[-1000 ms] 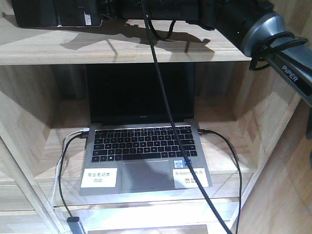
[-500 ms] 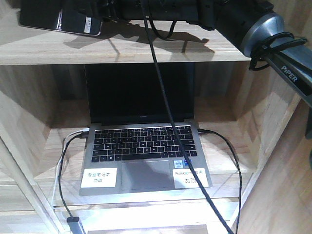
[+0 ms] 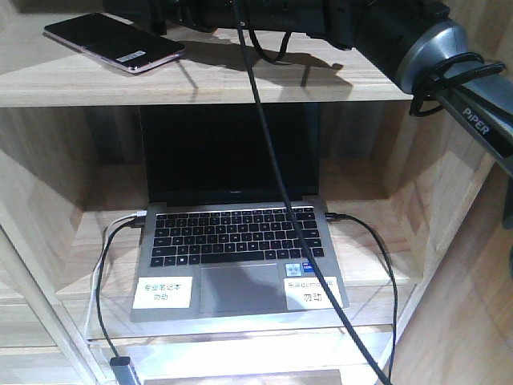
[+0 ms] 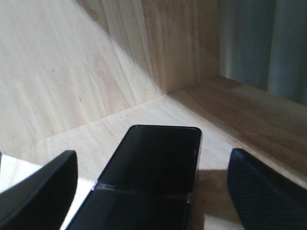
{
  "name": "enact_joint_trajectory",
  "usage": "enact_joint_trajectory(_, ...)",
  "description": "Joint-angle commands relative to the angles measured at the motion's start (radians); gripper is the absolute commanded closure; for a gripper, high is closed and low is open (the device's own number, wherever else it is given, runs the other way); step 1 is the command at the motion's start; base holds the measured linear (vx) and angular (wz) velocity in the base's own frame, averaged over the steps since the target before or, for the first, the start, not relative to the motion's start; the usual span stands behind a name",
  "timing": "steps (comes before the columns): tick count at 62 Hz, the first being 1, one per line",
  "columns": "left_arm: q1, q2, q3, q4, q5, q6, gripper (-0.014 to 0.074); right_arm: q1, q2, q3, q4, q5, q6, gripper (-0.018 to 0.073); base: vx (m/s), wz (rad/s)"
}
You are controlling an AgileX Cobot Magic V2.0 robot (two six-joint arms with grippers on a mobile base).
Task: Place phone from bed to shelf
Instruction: 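Open the right gripper to release the phone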
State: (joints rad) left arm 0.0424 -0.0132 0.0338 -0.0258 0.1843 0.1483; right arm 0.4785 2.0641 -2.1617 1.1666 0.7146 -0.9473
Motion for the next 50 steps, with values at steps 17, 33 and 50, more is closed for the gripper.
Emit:
enact_joint_trajectory(17, -0.004, -0.013, -0.021, -0.009, -0.072, -0.006, 0.0595, -0.007, -0.104, -0.035, -0.044, 0.0, 0.052, 0.012, 0.0, 0.0)
enact_joint_trajectory(33, -0.004, -0.013, -0.021, -0.009, -0.072, -0.006, 0.0595, -0.007, -0.165, -0.035, -0.173, 0.033, 0.151, 0.0477, 0.0, 0.0)
enact_joint_trajectory(50, -0.004, -0.013, -0.021, -0.009, -0.072, -0.006, 0.0595, -0.007, -0.203, -0.035, -0.186, 0.141, 0.163, 0.0566, 0.0, 0.0)
